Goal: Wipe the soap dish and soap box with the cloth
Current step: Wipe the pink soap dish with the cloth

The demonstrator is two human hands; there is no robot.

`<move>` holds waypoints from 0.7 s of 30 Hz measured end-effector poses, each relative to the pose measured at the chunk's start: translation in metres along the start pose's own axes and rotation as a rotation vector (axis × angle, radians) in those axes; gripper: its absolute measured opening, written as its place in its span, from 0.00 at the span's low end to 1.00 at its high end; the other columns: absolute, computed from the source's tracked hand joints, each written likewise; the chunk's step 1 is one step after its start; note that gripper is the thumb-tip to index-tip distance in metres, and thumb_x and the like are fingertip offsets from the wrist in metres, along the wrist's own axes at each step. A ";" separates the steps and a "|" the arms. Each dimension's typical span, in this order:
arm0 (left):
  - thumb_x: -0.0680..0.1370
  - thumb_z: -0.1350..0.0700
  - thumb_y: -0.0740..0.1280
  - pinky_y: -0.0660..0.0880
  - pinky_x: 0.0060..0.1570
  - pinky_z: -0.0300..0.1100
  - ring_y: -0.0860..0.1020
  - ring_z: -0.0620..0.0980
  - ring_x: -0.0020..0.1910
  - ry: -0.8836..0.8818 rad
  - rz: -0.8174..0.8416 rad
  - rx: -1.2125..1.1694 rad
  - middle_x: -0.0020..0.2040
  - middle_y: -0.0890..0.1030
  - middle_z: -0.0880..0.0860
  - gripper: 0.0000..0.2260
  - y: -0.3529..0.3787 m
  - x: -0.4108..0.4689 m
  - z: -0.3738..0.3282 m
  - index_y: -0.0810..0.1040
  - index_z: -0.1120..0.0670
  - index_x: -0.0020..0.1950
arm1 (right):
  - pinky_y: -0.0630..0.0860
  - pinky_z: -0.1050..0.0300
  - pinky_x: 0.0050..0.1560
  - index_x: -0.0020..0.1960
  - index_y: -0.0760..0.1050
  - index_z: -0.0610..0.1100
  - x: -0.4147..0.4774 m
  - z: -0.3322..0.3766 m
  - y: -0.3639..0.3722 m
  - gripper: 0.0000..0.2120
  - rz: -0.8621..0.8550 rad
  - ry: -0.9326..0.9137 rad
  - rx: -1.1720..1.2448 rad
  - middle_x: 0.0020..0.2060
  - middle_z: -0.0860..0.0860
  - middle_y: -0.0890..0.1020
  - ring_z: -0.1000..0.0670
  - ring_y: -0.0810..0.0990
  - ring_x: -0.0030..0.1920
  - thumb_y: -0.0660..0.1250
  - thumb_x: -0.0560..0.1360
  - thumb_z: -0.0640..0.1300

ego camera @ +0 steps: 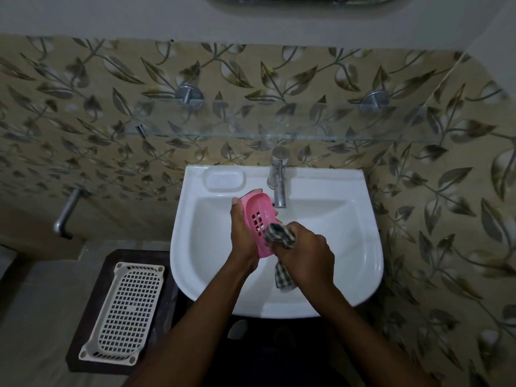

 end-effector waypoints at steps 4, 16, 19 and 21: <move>0.80 0.34 0.49 0.78 0.50 0.50 0.80 0.56 0.49 -0.022 -0.032 0.035 0.51 0.82 0.60 0.30 0.004 0.000 0.001 0.77 0.55 0.60 | 0.75 0.59 0.38 0.46 0.74 0.51 0.011 -0.001 -0.001 0.13 -0.120 0.011 -0.084 0.37 0.53 0.83 0.49 0.82 0.38 0.68 0.73 0.61; 0.79 0.34 0.51 0.78 0.53 0.52 0.80 0.59 0.51 -0.028 -0.086 0.008 0.55 0.81 0.63 0.33 -0.006 -0.006 0.005 0.75 0.59 0.66 | 0.77 0.54 0.43 0.40 0.74 0.50 0.005 0.000 0.011 0.11 0.226 -0.065 0.132 0.40 0.53 0.83 0.48 0.81 0.44 0.73 0.67 0.54; 0.80 0.35 0.51 0.79 0.48 0.49 0.81 0.57 0.48 0.003 -0.089 -0.005 0.51 0.81 0.62 0.31 -0.009 -0.007 0.001 0.75 0.59 0.64 | 0.78 0.55 0.45 0.48 0.79 0.49 0.005 0.003 0.014 0.14 0.267 -0.072 0.167 0.43 0.53 0.84 0.50 0.82 0.45 0.74 0.66 0.54; 0.80 0.34 0.51 0.79 0.47 0.48 0.81 0.56 0.46 -0.021 -0.080 0.006 0.49 0.82 0.61 0.31 -0.006 -0.008 0.003 0.76 0.58 0.63 | 0.74 0.57 0.41 0.48 0.77 0.51 0.007 0.002 0.009 0.15 0.163 -0.074 -0.021 0.42 0.53 0.83 0.49 0.81 0.45 0.71 0.68 0.59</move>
Point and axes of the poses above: each hand's wrist, its own x-axis towards the middle knuckle, its own y-axis out of the palm, z = x × y, the point moved 6 cm from there along x, towards the middle knuckle
